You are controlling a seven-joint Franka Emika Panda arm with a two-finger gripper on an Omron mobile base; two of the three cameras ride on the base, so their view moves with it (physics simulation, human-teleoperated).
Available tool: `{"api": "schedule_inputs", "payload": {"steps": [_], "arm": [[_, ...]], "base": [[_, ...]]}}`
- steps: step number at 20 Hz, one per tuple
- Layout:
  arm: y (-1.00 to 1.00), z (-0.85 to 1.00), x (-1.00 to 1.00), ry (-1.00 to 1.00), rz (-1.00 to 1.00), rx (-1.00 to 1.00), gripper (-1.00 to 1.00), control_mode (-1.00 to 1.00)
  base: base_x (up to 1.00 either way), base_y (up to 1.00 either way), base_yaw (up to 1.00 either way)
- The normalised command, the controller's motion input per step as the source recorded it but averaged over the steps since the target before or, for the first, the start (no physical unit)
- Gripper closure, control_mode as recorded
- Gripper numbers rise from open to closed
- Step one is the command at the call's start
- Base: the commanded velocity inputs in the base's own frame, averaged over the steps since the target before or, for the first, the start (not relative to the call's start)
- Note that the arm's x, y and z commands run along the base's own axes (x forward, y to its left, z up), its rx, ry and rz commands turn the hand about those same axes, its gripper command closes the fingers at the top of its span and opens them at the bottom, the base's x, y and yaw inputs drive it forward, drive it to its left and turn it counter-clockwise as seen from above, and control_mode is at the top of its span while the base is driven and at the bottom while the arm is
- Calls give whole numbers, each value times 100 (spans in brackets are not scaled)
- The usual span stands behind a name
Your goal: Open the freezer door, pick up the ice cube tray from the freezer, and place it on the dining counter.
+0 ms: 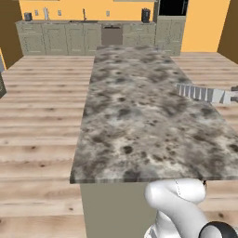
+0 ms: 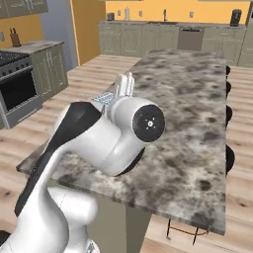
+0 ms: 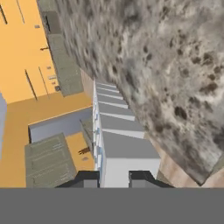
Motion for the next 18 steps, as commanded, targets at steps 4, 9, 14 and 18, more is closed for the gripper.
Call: {"api": "schedule_inputs", "payload": {"steps": [4,9,14,18], "arm": [[-79,-31,100,15,18,15,100,-100],[-47,-49,100,4,15,6,100,-100],[-2,-37,92,-9,3,-2,100,-100],[0,-29,86,-14,0,-2,100,-100]], "base": [[0,0,0],[0,0,0],[0,0,0],[0,0,0]]}}
